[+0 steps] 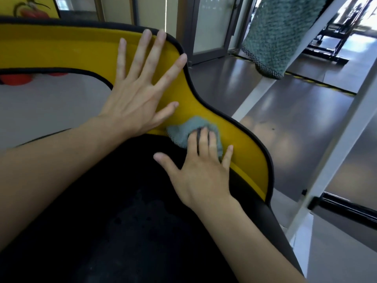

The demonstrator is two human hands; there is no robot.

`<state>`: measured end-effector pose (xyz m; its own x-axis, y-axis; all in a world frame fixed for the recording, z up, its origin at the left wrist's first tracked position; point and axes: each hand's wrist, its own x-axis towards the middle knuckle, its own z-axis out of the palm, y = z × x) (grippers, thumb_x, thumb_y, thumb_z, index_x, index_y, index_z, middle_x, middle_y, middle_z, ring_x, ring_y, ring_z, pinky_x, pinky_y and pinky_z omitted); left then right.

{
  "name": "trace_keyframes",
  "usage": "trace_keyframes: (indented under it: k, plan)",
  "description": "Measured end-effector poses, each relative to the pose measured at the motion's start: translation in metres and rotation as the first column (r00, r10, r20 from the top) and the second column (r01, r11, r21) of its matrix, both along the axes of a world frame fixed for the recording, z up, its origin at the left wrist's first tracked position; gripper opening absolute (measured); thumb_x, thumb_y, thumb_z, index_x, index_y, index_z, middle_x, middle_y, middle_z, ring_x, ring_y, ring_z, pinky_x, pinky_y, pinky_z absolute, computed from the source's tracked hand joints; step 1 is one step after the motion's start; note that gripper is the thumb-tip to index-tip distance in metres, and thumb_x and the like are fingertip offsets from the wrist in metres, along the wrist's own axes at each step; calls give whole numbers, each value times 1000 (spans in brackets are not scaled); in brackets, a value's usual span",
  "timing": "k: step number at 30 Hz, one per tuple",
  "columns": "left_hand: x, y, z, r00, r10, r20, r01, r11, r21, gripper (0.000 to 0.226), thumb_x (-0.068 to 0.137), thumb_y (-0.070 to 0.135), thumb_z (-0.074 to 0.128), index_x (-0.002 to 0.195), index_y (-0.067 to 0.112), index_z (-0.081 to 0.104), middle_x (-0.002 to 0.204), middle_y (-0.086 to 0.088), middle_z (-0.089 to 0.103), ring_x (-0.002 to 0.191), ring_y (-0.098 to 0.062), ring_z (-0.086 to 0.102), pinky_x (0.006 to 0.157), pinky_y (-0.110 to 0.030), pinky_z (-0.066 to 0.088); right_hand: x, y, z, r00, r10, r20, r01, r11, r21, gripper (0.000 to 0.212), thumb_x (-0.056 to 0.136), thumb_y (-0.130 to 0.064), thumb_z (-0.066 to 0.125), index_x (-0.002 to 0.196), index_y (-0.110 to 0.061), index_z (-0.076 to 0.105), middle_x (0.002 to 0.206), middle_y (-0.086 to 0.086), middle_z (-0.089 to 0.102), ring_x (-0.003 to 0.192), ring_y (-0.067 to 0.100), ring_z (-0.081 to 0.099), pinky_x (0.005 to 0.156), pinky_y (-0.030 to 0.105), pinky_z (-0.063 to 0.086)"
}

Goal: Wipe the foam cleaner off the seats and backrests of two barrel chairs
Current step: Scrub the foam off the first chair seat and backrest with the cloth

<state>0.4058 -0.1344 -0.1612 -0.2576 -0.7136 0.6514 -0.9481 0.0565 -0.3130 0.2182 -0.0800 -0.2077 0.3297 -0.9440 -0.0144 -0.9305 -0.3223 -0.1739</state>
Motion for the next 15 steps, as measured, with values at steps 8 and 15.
trace_keyframes:
  k: [8, 15]
  plan:
    - [0, 1, -1, 1000, 21, -1, -21, 1000, -22, 85, 97, 61, 41, 164, 29, -2, 168, -24, -6, 155, -43, -5, 120, -69, 0, 1, -3, 4, 998, 8, 64, -2, 996, -93, 101, 85, -86, 2, 160, -19, -10, 167, 4, -19, 151, 18, -25, 118, 60, -16]
    - [4, 0, -1, 1000, 25, 9, -25, 999, -27, 86, 99, 58, 46, 164, 27, -2, 168, -23, -6, 155, -43, -5, 119, -70, 1, -11, -8, 2, 966, 114, -233, -116, 993, 4, 78, 100, -65, 2, 160, -16, -3, 169, 8, -4, 155, 25, -3, 123, 54, -1]
